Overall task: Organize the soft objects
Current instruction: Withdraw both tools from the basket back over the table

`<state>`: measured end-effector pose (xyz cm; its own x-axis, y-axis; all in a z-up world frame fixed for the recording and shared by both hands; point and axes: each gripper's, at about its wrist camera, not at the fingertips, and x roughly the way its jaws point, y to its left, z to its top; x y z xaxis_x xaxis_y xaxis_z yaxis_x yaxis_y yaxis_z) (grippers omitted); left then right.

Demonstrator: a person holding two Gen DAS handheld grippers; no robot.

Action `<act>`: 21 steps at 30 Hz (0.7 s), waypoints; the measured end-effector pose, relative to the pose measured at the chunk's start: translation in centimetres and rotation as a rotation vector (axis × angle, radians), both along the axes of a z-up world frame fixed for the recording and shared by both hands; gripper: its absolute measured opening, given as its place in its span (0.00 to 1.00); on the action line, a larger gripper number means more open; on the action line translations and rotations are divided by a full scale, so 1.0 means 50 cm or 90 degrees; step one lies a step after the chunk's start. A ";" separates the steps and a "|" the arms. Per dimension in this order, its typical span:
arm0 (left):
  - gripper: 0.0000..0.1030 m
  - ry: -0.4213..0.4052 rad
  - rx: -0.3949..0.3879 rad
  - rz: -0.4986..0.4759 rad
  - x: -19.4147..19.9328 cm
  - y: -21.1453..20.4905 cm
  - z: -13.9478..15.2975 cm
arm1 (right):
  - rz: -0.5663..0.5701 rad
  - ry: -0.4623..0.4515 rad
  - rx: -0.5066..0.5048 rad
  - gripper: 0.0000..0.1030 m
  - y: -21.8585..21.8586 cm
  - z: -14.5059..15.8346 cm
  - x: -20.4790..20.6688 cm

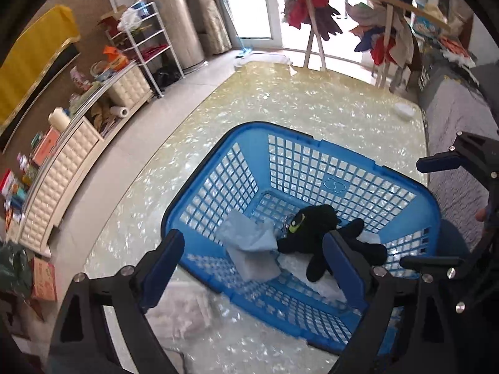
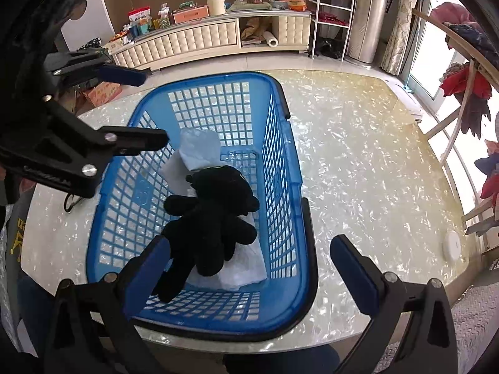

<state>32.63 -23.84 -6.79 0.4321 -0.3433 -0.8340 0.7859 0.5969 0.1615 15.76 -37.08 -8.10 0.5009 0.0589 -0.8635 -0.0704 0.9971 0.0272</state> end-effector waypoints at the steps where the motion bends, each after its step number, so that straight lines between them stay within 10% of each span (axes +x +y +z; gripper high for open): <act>1: 1.00 0.001 -0.006 0.006 -0.004 0.008 0.006 | -0.002 0.000 0.000 1.00 0.001 0.004 -0.005; 21: 1.00 0.045 -0.081 0.097 -0.168 0.242 0.040 | 0.057 -0.028 0.003 1.00 0.142 0.069 -0.064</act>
<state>24.24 -11.76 -4.81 0.4282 -0.3831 -0.8185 0.6922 0.7213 0.0244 12.56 -29.99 -4.64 0.5312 0.1096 -0.8401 -0.1610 0.9866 0.0268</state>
